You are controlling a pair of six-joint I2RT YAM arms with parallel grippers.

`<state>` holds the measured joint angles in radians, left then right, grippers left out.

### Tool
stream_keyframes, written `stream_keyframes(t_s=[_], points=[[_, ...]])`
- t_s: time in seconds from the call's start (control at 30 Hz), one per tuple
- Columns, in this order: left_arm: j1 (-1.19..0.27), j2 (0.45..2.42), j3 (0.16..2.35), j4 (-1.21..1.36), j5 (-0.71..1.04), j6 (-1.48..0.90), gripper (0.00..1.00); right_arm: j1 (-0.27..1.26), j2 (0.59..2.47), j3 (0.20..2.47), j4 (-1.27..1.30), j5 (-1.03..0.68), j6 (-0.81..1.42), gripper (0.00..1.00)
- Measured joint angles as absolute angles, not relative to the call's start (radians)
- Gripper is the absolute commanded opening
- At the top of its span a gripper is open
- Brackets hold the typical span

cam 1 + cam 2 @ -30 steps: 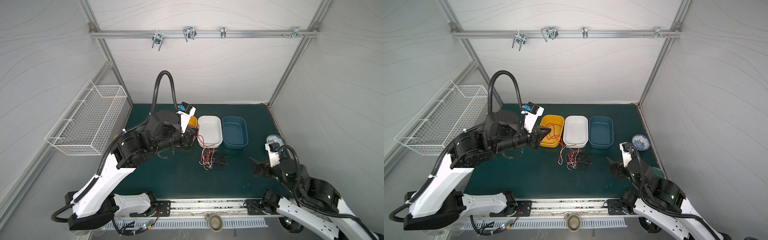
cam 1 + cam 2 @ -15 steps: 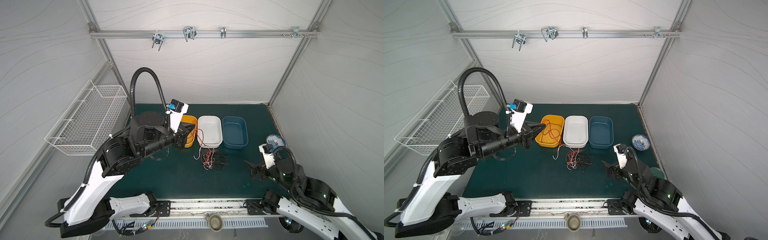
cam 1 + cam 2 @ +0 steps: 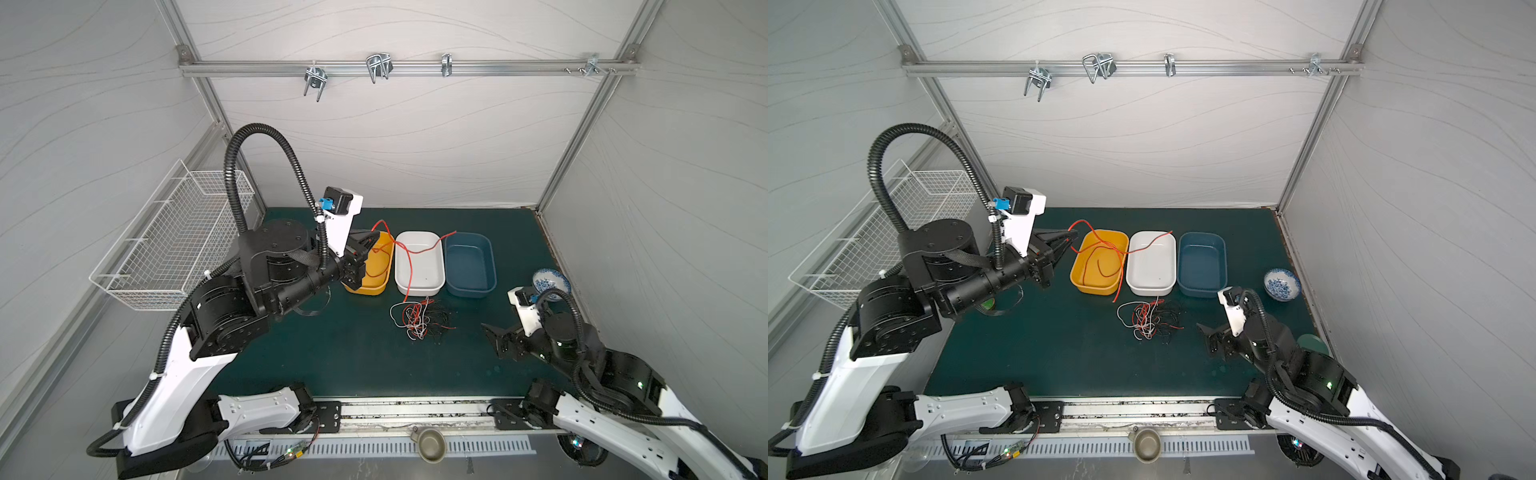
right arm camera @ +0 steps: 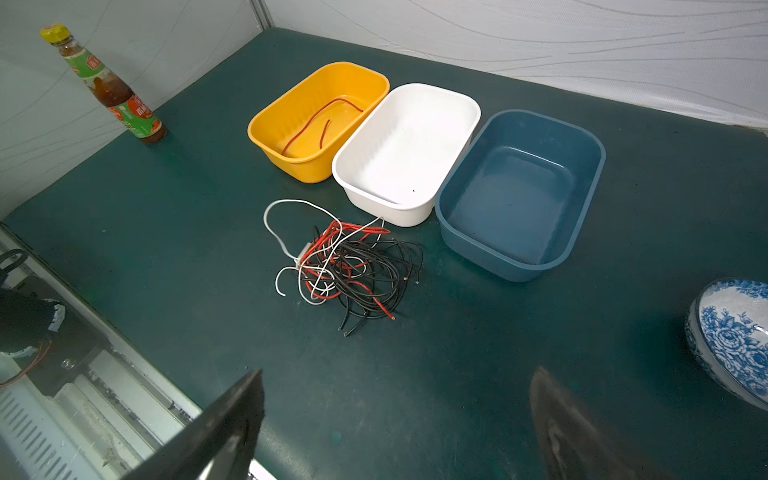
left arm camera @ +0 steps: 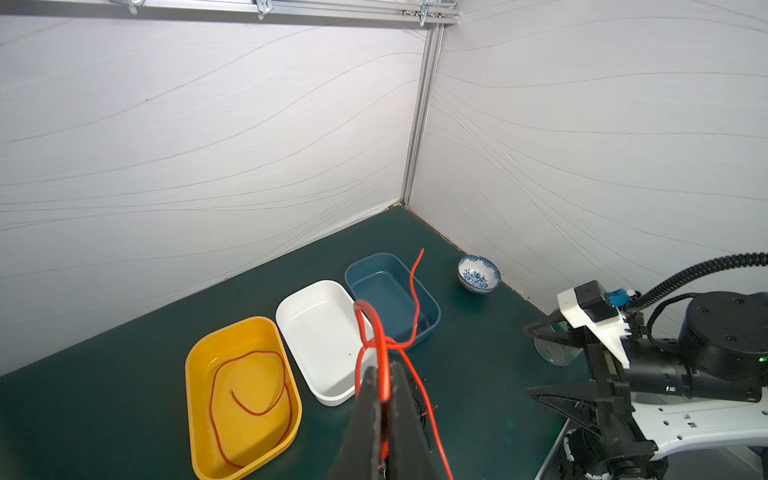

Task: Untangle the cables
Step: 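Carry the red wire over the yellow tub and lower it inside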

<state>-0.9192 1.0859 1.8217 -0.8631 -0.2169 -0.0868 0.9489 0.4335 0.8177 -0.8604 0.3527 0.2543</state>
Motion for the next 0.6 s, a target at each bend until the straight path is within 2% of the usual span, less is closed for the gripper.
stream_keyframes(t_s=[0.23,0.6], points=[[-0.919,1.086,1.836,-0.845,-0.3,-0.034,0.0,0.95,0.427,0.818,-0.86,0.349,0.254,0.99],[-0.876,1.105,1.565,-0.72,-0.562,0.095,0.0,0.95,0.427,0.818,-0.859,0.338,0.254,0.99]])
